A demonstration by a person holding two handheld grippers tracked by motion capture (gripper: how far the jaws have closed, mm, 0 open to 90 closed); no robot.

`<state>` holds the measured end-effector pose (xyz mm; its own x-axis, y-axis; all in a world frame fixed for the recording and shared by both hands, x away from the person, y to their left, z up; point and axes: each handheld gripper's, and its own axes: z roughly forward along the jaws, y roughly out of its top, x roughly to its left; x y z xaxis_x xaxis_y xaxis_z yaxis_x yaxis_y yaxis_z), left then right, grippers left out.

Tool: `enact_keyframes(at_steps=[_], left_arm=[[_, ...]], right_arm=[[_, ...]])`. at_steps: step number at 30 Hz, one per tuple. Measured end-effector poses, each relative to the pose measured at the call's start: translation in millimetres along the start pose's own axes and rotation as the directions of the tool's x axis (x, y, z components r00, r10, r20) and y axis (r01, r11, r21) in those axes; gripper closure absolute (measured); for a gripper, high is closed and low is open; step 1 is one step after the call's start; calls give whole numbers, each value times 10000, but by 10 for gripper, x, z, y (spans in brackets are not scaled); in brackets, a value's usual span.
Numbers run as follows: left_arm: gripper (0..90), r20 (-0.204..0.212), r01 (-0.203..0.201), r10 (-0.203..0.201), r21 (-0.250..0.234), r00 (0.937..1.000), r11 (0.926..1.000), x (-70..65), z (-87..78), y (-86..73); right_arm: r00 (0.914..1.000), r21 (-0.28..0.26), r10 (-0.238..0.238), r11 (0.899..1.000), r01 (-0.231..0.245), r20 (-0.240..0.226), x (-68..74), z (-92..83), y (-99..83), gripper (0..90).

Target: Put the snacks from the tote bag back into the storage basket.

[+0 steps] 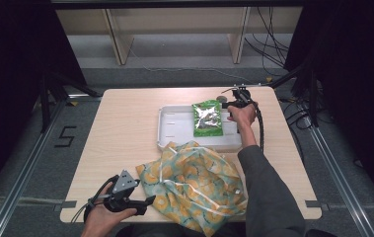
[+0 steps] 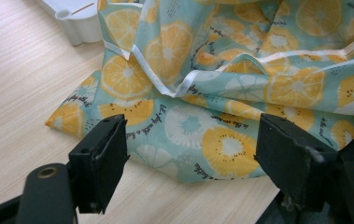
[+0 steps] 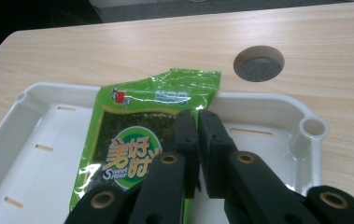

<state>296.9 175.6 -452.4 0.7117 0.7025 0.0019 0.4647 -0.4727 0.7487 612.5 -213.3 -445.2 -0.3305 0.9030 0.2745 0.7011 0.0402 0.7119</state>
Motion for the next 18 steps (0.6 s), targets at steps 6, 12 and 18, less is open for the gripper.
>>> enact_keyframes(at_steps=[6, 12, 18], left_arm=[[246, -24, 497, -498, -166, 9988, 9986, -21, 14, -7], [246, -110, -58, 57, -36, 9999, 10000, 26, -3, 2], [246, -124, 403, -404, -68, 9991, 9992, 2, 15, -10]], right_arm=[[9991, 263, -159, 9995, 169, -384, 63, -107, 4, 829], [9959, 508, -475, 9974, 515, -769, 99, -259, -35, 770], [9917, 452, -647, 9965, 700, -1109, 125, -394, -94, 742]])
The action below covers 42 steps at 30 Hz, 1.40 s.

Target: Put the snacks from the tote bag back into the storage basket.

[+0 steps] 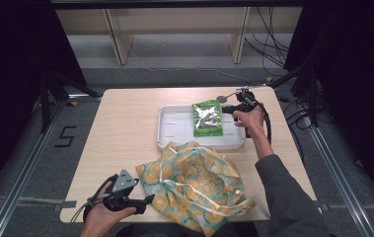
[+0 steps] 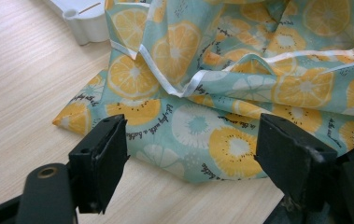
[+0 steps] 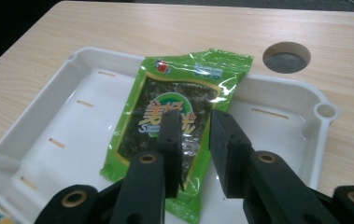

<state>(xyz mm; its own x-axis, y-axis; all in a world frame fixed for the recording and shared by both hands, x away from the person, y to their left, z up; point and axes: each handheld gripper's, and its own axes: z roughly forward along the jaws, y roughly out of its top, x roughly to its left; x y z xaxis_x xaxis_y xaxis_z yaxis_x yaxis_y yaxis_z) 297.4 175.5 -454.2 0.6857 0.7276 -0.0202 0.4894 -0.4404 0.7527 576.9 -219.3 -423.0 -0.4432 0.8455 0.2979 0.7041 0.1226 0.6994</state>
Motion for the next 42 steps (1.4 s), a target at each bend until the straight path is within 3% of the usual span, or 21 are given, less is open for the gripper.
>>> enact_keyframes(at_steps=[1, 2, 3, 5, 6, 7, 8, 11, 13, 14, 15, 17, 19, 21, 23, 25, 28, 29, 32, 33, 42], left_arm=[[246, -41, 79, -79, -43, 10000, 10000, -3, 5, -2], [246, -21, 72, -72, -63, 10000, 10000, -4, 3, -2], [246, -13, -222, 222, -45, 9998, 9997, 15, -1, 6], [246, -14, -239, 239, -68, 9997, 9997, 17, 2, 6], [246, -18, -208, 208, -51, 9998, 9998, 14, 2, 4], [246, -19, -209, 209, -44, 9998, 9998, 15, 3, 3], [246, -26, -187, 187, -65, 9998, 9998, 15, 5, 3], [246, -41, -199, 199, -58, 9998, 9998, 17, 5, 2], [246, -52, -178, 178, -77, 9998, 9998, 18, 6, 3], [246, -50, -213, 212, -84, 9998, 9997, 21, 7, 4], [246, -55, -202, 202, -75, 9998, 9998, 21, 7, 4], [246, -69, -196, 196, -72, 9998, 9998, 22, 5, 3], [246, -46, -368, 368, 47, 9993, 9993, 36, -4, 6], [246, -63, -264, 264, -4, 9996, 9997, 31, 0, 2], [246, -17, 262, -262, -184, 9997, 9995, 4, 16, -5], [246, -84, 70, -72, -207, 9999, 9998, 14, 13, -3], [246, -98, 237, -238, -92, 9997, 9997, 8, 7, -2], [246, -148, 177, -179, -111, 9997, 9998, 9, 6, -2], [246, -135, 159, -161, -174, 9998, 9997, 10, 2, -4], [246, -149, -98, 95, -190, 9998, 9998, 27, 1, 1], [246, -114, -91, 88, -224, 9999, 9997, 33, -5, 3]], right_arm=[[9998, -350, -68, 9994, 62, -166, -2, 2, -14, 735], [9999, -29, -89, 10000, 88, -81, 10, -43, -14, 726], [9994, -245, -328, 9992, 327, -66, -2, -48, -22, 715], [9987, -34, -504, 9987, 504, 80, 1, -97, -33, 702], [9994, -148, -55, 9999, 50, -339, 34, -113, -53, 697], [9975, -184, -668, 9976, 664, -238, -3, -134, -51, 687], [9987, -159, -395, 9991, 390, -325, 30, -153, -67, 673], [9991, -96, -342, 9994, 340, -255, 87, -209, -87, 637], [9941, -268, -995, 9948, 985, -420, 66, -233, -88, 630], [9938, -276, -1019, 9945, 1008, -451, 82, -252, -94, 624], [9965, -211, -620, 9979, 609, -565, 135, -274, -109, 617], [9911, -344, -1211, 9923, 1193, -556, 132, -299, -111, 607], [9928, -315, -989, 9948, 969, -680, 192, -336, -137, 597], [9899, -495, -1244, 9914, 1212, -675, 215, -362, -154, 588], [9895, -405, -1203, 9923, 1173, -802, 251, -401, -175, 579], [9844, -505, -1553, 9872, 1515, -827, 257, -420, -184, 569], [9863, -483, -1318, 9907, 1275, -996, 325, -466, -205, 562], [9822, -570, -1592, 9864, 1541, -993, 320, -473, -202, 557], [9834, -525, -1508, 9879, 1462, -1004, 370, -507, -219, 544], [9820, -592, -1569, 9867, 1513, -1052, 376, -509, -227, 541], [9742, -652, -2005, 9787, 1945, -1031, 442, -577, -282, 523]])
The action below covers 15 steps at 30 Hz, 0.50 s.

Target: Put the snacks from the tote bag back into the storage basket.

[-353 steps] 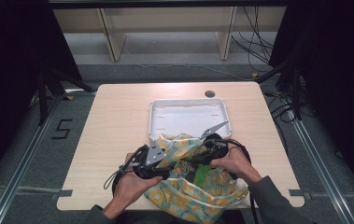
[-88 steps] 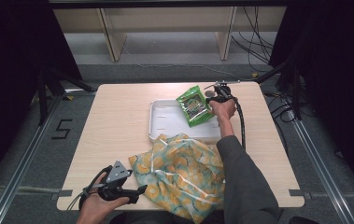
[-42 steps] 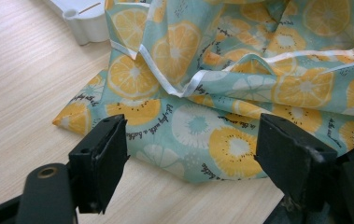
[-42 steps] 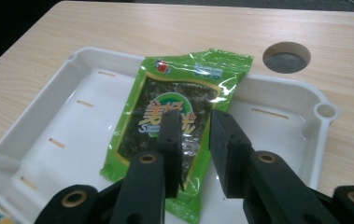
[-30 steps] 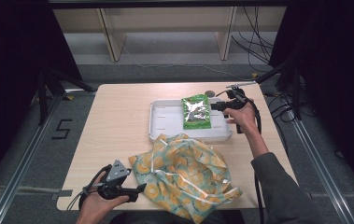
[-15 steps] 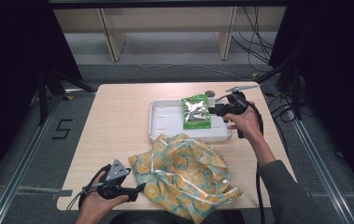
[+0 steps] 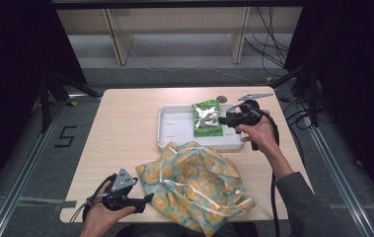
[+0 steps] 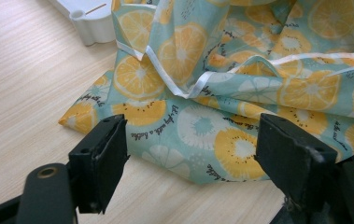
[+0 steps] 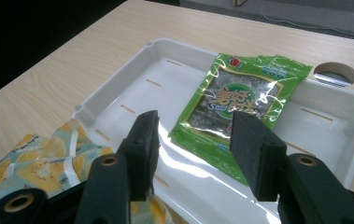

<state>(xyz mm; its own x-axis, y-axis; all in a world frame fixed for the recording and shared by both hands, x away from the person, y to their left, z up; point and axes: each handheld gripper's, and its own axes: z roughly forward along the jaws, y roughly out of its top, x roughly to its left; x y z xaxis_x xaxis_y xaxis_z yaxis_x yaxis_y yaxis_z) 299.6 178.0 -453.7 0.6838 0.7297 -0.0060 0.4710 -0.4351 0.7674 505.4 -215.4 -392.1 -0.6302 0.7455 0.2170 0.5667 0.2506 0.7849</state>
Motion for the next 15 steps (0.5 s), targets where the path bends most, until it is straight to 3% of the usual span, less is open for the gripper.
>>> enact_keyframes(at_steps=[1, 3, 4, 6, 7, 9, 10, 11, 12, 13, 14, 15], left_arm=[[246, -3, -8, 8, -25, 10000, 10000, 0, 0, 1], [244, -22, 27, -27, -38, 10000, 10000, -2, -1, -1], [242, -26, 42, -42, -63, 10000, 10000, 0, -1, 0], [241, -28, 22, -23, -103, 10000, 9999, 5, -1, 2], [241, -24, 29, -30, -97, 10000, 9999, 4, -2, 1], [240, -39, 269, -269, -86, 9996, 9996, -12, -5, -4], [240, -17, 225, -225, -78, 9997, 9997, -7, -6, 0], [240, -20, 127, -127, -115, 9999, 9999, -2, -4, 2], [239, -57, 34, -35, -79, 10000, 10000, 1, -8, 4], [239, -88, 355, -357, -192, 9993, 9992, -23, -2, -3], [239, -67, 160, -161, -143, 9998, 9998, -9, -7, 3], [239, -26, 50, -50, -123, 10000, 9999, 3, -11, 4]], right_arm=[[9995, 32, 282, 9996, -282, -141, 26, -3, -10, 517], [9995, 59, 300, 9995, -299, -104, 46, -17, -17, 499], [10000, -1, -7, 10000, 7, -12, 34, -26, -18, 495], [9997, 70, 221, 9997, -220, -114, 67, -43, -32, 486], [9997, -33, -21, 10000, 20, -238, 60, -38, -35, 477], [9997, -54, -61, 10000, 59, -221, 84, -57, -43, 472], [9993, -4, 278, 9996, -278, -259, 126, -65, -53, 469], [9998, -62, 4, 10000, -5, -215, 122, -65, -59, 464], [9993, 57, 161, 9999, -159, -333, 143, -73, -69, 462], [9995, 65, 77, 10000, -75, -322, 148, -80, -76, 461], [9995, -52, -145, 9999, 143, -293, 140, -77, -84, 459], [9992, -24, 24, 10000, -25, -388, 163, -81, -97, 457]])
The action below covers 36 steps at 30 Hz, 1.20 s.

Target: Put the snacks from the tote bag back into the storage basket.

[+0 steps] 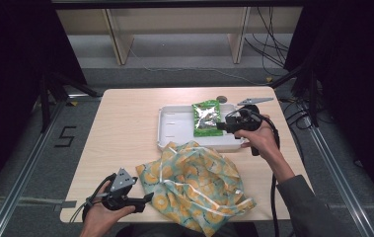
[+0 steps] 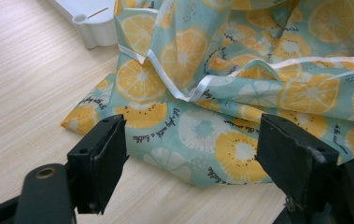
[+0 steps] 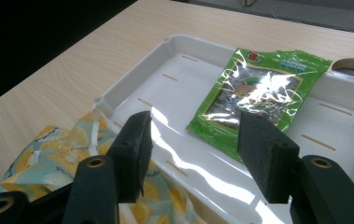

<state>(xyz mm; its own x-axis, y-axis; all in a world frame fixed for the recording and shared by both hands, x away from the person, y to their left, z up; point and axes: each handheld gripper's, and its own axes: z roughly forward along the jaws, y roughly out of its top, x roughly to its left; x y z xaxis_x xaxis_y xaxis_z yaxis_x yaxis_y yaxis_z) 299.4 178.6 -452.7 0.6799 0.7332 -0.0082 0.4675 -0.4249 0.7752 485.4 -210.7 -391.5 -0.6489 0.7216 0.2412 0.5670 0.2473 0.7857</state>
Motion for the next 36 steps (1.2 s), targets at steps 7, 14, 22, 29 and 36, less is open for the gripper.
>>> enact_keyframes(at_steps=[7, 14, 22, 29, 36], left_arm=[[239, -19, -73, 73, 54, 10000, 10000, 3, -10, 4], [239, -2, -75, 75, 19, 10000, 10000, -5, -8, 10], [239, 2, -101, 101, 26, 9999, 9999, -4, -10, 8], [239, -3, -90, 90, 11, 10000, 10000, -5, -12, 10], [239, 16, 4, -4, -49, 10000, 10000, -16, -7, 10]], right_arm=[[10000, 84, 12, 10000, -12, -2, 31, -40, -71, 450], [9998, 242, -60, 9997, 64, -177, 73, -77, -162, 448], [9995, 226, -252, 9994, 256, -204, 97, -137, -229, 447], [9996, 218, -109, 9997, 114, -269, 123, -198, -291, 442], [9998, 298, -94, 9995, 99, -166, 120, -275, -355, 439]])
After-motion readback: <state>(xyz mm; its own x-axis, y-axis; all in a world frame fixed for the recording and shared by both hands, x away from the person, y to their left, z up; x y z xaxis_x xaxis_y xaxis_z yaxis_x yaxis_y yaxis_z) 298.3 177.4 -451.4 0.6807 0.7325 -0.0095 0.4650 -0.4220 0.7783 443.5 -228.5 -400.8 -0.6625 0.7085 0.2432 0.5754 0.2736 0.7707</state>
